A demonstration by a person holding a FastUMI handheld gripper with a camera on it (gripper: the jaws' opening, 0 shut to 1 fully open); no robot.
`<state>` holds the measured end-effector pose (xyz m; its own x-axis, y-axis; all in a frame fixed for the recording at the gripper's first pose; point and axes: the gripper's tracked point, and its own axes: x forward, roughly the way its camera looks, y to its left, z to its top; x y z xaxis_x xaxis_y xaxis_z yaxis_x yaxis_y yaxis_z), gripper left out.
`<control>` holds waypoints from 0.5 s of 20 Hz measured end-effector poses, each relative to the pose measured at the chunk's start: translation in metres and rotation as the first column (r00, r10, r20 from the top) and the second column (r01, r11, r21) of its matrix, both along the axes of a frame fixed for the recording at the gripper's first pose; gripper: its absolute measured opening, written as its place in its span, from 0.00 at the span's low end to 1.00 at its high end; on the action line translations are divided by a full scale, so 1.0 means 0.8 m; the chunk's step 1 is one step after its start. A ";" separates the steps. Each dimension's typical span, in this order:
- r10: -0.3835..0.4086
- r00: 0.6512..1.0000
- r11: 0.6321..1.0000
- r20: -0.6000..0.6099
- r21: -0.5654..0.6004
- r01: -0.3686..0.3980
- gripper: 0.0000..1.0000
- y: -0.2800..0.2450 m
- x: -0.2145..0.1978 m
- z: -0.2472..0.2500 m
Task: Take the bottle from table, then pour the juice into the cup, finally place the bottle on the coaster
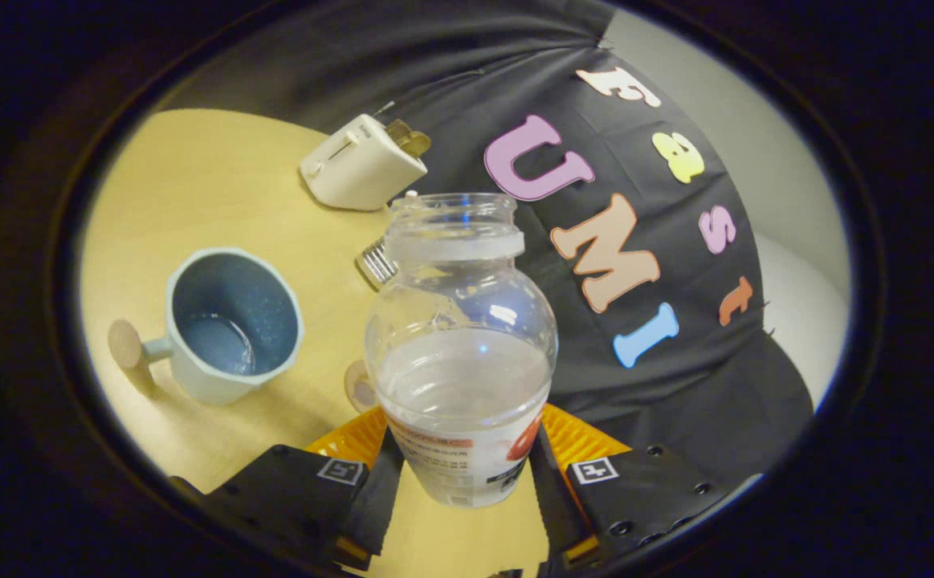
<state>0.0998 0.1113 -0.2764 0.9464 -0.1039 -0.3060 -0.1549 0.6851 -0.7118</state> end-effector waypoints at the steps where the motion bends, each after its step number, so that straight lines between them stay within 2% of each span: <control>1: -0.019 1.000 0.998 0.012 0.056 0.019 0.78 -0.002 0.003 0.005; 4: -0.031 0.999 0.957 0.019 0.288 0.024 0.78 0.005 0.019 0.012; 7: -0.017 1.000 0.853 0.015 0.522 0.007 0.78 0.018 0.038 0.018; 9: 0.003 0.999 0.778 0.034 0.628 -0.024 0.78 0.021 0.046 0.022; 10: -0.002 0.999 0.761 0.044 0.649 -0.027 0.78 0.016 0.065 0.025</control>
<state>0.1521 0.1240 -0.2567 0.9587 0.1180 -0.2587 -0.1489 0.9834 -0.1034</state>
